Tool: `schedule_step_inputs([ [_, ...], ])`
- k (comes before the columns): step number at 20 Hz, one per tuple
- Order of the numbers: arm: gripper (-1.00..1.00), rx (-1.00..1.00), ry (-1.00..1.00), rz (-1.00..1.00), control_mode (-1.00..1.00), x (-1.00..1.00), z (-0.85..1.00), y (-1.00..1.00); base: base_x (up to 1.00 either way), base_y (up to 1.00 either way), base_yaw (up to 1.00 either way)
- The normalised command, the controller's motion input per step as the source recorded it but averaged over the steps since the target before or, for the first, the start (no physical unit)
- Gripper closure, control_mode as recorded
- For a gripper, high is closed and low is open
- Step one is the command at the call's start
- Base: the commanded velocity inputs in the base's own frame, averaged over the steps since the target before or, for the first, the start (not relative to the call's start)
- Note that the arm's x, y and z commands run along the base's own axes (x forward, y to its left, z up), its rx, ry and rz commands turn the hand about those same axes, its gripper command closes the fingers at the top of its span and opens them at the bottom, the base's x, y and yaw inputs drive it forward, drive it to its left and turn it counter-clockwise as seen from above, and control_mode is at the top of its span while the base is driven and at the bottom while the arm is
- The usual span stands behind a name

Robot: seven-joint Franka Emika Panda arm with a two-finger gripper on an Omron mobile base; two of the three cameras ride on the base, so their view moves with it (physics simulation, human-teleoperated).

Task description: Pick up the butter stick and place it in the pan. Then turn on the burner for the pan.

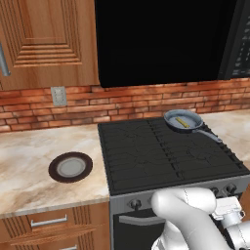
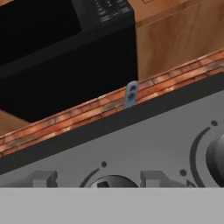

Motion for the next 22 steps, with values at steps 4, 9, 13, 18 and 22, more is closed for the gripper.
schedule_step_inputs([
  [4, -1.0, 0.0, 0.0, 0.0, -1.0, 0.0, 0.0, 0.05, 0.0, 0.0, 0.0],
  [9, -1.0, 0.0, 0.0, 0.0, -1.0, 0.0, 0.0, 0.21, 0.0, 0.0, 0.0],
  [13, -1.0, 0.0, 0.0, 0.0, -1.0, 0.0, 0.0, 0.16, 0.0, 0.0, 0.0],
  [18, -1.0, 0.0, 0.0, 0.0, -1.0, 0.0, -0.01, 0.05, 0.0, 0.0, 0.0],
  [22, 1.0, 0.0, 0.0, 0.0, -1.0, 0.0, 0.0, 0.07, 0.0, 0.0, 0.0],
])
